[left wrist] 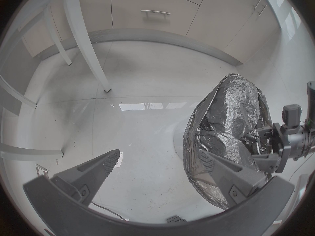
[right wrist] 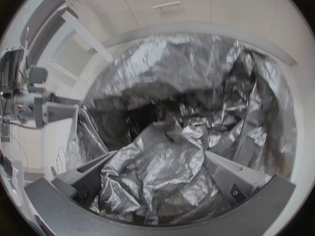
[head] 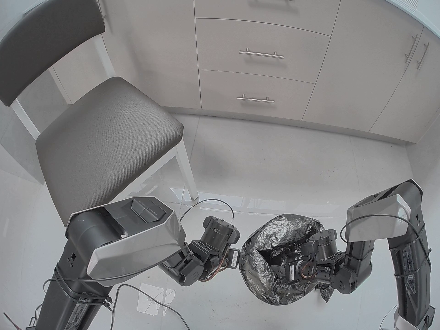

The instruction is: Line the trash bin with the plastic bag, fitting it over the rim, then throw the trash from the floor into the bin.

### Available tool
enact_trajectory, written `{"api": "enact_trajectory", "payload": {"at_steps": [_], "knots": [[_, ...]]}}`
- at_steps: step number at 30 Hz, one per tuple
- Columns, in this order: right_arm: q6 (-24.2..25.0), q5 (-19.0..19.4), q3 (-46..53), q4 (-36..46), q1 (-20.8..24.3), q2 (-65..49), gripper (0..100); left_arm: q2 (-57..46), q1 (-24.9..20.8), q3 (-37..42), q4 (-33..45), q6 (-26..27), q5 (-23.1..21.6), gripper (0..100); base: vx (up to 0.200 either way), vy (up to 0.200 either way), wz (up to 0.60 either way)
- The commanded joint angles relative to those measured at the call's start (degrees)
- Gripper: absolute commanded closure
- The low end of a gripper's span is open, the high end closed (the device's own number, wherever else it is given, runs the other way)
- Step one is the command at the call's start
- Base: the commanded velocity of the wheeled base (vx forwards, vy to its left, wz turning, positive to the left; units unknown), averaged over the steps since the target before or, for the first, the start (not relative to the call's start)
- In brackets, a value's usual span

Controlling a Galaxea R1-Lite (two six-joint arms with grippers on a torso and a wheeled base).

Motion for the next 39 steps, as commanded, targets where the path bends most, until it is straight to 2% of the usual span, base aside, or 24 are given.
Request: {"api": "enact_trajectory", "payload": {"at_steps": [1,8,17,19,31,37,39], "knots": [[0.19,-0.29,-3.24,10.05,-0.01,-2.7,0,0.09,0.03,-0.08,-0.02,-0.04,0.02,0,0.0,0.0,0.0],[0.11,-2.31,-3.59,11.37,-0.01,-2.87,0,0.09,0.03,0.01,-0.02,-0.04,0.02,0,0.0,0.0,0.0],[0.19,-2.4,-3.24,9.61,-0.01,-3.31,0,0.09,0.03,0.01,-0.02,-0.04,0.02,0,0.0,0.0,0.0],[0.11,-2.4,-1.74,6.8,-0.01,-5.95,0,0.09,0.03,-0.08,-0.02,-0.04,0.02,0,0.0,0.0,0.0],[0.28,-2.31,3.53,6.1,-0.1,-17.29,0,0.09,0.03,-0.08,-0.2,-0.04,0.02,0,0.0,0.0,0.0],[0.37,-2.57,0.63,5.22,-0.37,-16.23,0,0.09,0.03,-0.08,-0.29,-0.04,0.02,0,0.0,0.0,0.0],[0.37,-3.8,-1.21,5.22,-0.45,-13.77,0,0.09,0.03,0.01,-0.29,-0.04,0.02,0,0.0,0.0,0.0]]}}
